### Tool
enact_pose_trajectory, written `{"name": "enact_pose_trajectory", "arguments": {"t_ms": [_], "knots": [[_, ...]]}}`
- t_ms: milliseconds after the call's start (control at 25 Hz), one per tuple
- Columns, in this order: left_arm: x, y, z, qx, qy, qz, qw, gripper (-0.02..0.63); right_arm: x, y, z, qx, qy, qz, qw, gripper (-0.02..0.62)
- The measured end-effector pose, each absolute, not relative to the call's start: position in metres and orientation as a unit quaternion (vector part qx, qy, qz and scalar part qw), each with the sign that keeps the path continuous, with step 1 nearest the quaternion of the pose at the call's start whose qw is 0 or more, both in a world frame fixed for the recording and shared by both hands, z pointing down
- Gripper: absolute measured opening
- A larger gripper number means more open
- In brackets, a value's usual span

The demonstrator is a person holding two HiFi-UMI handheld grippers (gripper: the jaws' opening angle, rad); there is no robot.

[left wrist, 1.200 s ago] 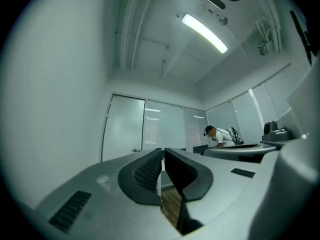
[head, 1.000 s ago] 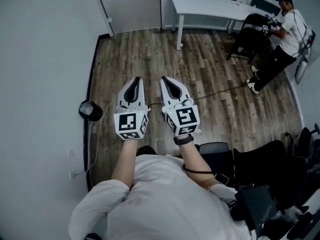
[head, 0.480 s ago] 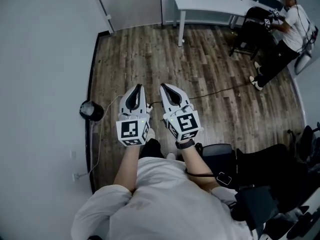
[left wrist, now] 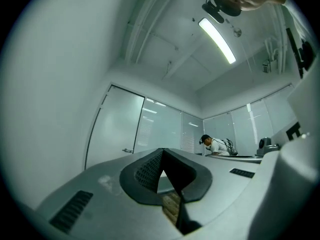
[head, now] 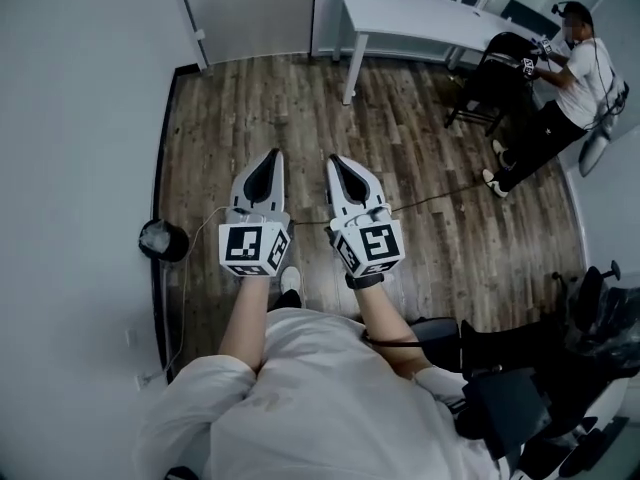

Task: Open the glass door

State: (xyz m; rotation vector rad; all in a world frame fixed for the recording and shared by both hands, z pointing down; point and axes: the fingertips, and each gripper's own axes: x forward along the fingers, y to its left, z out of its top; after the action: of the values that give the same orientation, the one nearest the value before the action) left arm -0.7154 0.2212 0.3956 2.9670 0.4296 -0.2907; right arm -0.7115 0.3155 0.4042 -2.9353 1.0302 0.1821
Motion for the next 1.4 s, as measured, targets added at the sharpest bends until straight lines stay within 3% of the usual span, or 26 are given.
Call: {"name": "enact_pose_trajectory", "arguments": {"t_ms": [640, 1400], "knots": [[-0.569, 0.133, 0.434, 0.988, 0.115, -0.049, 0.090, 0.005, -0.575, 0.226, 0.434, -0.939, 0.343, 0.012, -0.015, 0.002], [-0.300, 0.207, 0.400, 0.994, 0.096, -0.052, 0.028, 0.005, -0.286, 0.289, 0.389, -0.927, 0.371, 0.055, 0.012, 0.002]]}}
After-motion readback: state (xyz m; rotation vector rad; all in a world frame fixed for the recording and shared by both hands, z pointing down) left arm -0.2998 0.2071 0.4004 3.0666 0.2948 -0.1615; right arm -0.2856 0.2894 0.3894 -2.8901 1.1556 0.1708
